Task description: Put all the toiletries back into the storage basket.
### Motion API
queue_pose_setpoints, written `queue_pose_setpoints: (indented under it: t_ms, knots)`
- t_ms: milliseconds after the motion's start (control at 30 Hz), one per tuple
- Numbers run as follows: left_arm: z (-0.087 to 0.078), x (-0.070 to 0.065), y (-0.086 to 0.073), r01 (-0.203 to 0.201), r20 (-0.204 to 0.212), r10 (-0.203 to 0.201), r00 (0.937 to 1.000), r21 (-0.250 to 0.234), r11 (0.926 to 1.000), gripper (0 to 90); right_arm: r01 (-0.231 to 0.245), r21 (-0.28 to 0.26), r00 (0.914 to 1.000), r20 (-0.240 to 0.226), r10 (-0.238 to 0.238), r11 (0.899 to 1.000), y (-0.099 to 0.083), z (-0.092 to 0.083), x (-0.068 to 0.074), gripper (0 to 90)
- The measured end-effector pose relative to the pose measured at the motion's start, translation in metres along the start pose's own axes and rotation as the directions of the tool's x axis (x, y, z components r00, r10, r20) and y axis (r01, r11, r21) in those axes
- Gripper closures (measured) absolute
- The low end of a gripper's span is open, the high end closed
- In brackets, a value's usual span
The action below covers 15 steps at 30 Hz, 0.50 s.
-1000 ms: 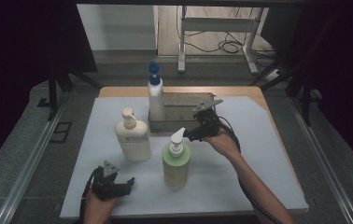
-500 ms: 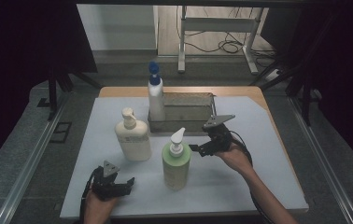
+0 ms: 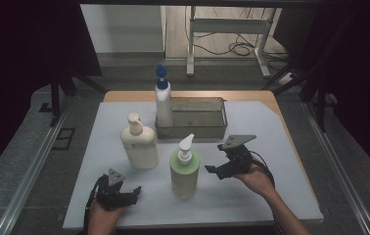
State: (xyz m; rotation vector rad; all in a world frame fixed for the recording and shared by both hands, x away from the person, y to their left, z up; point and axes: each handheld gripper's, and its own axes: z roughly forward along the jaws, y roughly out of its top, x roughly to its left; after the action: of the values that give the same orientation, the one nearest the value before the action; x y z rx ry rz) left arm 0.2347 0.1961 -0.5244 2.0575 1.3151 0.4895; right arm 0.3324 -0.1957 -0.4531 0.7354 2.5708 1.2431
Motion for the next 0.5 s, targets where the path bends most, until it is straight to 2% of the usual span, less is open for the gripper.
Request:
queue_pose_setpoints:
  t_ms: [200,267,500]
  knots:
    - [0.000,0.000,0.000,0.000,-0.001,0.000,1.0000,-0.002,1.0000,12.2,0.010,0.020,0.9996,-0.025,-0.010,1.000,-0.011,-0.002,0.011,6.5]
    - [0.000,0.000,0.000,0.000,-0.001,0.000,1.0000,-0.002,1.0000,12.2,0.014,0.028,0.9988,-0.048,-0.013,1.000,-0.014,-0.001,0.015,6.3]
    - [0.000,0.000,0.000,0.000,-0.001,0.000,1.0000,-0.001,1.0000,12.2,0.037,0.003,0.9929,-0.113,-0.037,0.999,-0.015,-0.003,0.031,4.6]
